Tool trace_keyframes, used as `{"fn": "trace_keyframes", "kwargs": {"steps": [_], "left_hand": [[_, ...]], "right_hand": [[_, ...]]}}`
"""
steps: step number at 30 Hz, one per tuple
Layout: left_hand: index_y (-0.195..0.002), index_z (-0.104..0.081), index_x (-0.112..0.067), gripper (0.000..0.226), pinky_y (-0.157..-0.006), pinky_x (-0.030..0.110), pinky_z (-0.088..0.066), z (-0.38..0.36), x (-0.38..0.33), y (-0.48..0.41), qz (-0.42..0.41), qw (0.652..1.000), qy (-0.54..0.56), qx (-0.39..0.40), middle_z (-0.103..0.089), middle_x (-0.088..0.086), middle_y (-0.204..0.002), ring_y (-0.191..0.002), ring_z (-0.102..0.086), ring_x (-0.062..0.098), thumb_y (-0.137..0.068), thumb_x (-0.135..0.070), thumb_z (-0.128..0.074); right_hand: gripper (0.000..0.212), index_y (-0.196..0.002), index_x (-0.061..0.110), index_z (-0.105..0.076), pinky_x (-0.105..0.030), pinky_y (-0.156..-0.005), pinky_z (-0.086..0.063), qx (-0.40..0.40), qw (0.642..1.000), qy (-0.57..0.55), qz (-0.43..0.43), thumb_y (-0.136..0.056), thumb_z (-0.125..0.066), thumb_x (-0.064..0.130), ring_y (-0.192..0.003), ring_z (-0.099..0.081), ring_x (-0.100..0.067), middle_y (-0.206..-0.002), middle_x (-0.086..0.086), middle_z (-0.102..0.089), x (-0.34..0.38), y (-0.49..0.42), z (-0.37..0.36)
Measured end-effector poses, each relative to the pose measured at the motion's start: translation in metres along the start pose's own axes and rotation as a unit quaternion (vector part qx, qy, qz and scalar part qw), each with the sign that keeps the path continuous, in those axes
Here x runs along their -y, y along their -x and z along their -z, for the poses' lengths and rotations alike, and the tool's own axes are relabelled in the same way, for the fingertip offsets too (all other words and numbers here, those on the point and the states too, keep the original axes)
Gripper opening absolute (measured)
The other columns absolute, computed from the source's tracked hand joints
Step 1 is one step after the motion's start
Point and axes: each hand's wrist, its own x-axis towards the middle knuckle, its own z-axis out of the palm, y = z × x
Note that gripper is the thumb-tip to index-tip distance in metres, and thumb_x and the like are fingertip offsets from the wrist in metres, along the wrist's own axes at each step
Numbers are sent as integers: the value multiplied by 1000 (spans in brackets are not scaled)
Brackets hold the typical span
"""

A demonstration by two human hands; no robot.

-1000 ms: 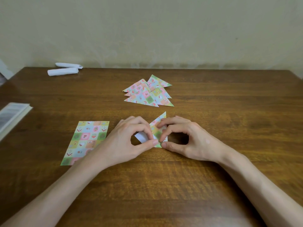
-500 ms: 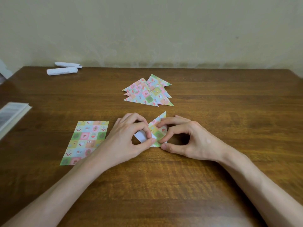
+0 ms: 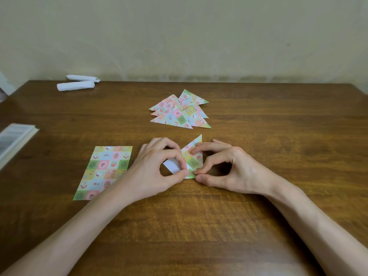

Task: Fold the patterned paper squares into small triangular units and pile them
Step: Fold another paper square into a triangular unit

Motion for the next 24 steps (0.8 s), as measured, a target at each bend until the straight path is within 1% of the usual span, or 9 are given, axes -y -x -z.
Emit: {"fn": "trace_keyframes", "kwargs": {"steps": [3,6,8,10,12,15,18,21,24], "left_hand": [[-83,-69,-41,12,-108,34,-30,0,0,0,6,1000,0,1,-54,-23,-114,-125,-44,1,-86,-50,-76],[-83,-69,-41,13,-107,34,-30,0,-1,0,9,1000,0,0,-54,-23,-113,-124,-45,1,-86,-52,-75],[-83,-69,-40,11,-108,36,-31,0,-2,-1,9,1000,-3,-3,-55,-23,-113,-124,-45,2,-86,-48,-77],[-83,-69,-41,11,-108,37,-32,-1,-2,-1,9,1000,-4,-5,-55,-23,-112,-123,-46,2,-85,-48,-77],[-82,-69,-41,11,-107,37,-32,0,-3,-1,13,1000,-2,-2,-55,-23,-112,-123,-46,2,-84,-50,-76],[-82,-70,-41,11,-107,36,-32,1,-3,-1,17,1000,0,0,-55,-23,-112,-123,-45,2,-83,-51,-75],[-82,-70,-42,11,-107,37,-32,0,-3,-2,14,1000,-1,-5,-56,-22,-112,-123,-46,3,-83,-50,-77],[-82,-70,-41,10,-108,37,-32,0,-3,-2,15,1000,1,-7,-57,-21,-112,-123,-46,3,-83,-48,-77],[-83,-71,-41,11,-108,37,-32,0,-3,-2,16,1000,2,-4,-57,-21,-112,-123,-46,2,-83,-51,-75]], "right_hand": [[5,-88,32,-81,-50,-126,-23,0,1000,4,0,-86,-83,36,-135,-52,1,-137,18,-62,1,0,0],[7,-93,31,-80,-48,-126,-23,-2,1000,10,-5,-87,-82,31,-133,-53,1,-136,19,-63,1,-1,0],[13,-100,28,-78,-48,-126,-24,-10,1000,7,-4,-89,-74,23,-132,-54,0,-133,17,-65,0,-1,1],[26,-111,25,-74,-49,-125,-25,-14,1000,-1,-8,-90,-65,11,-133,-54,0,-130,17,-67,1,-1,1],[32,-119,24,-70,-51,-123,-28,-16,1000,-2,-10,-94,-63,6,-134,-54,-2,-128,18,-68,1,-1,1],[29,-124,25,-68,-52,-120,-33,-17,1000,10,-4,-97,-68,15,-134,-54,-4,-129,18,-66,0,0,-2],[33,-125,29,-67,-51,-120,-32,-10,999,32,2,-94,-75,28,-135,-52,-3,-132,19,-63,1,-1,-3],[35,-126,31,-66,-51,-120,-32,-8,999,35,3,-92,-76,30,-136,-51,-4,-134,20,-61,2,-1,-2],[36,-126,30,-66,-52,-119,-33,-8,999,32,5,-91,-76,30,-135,-52,-5,-133,19,-62,2,-1,-2]]}}
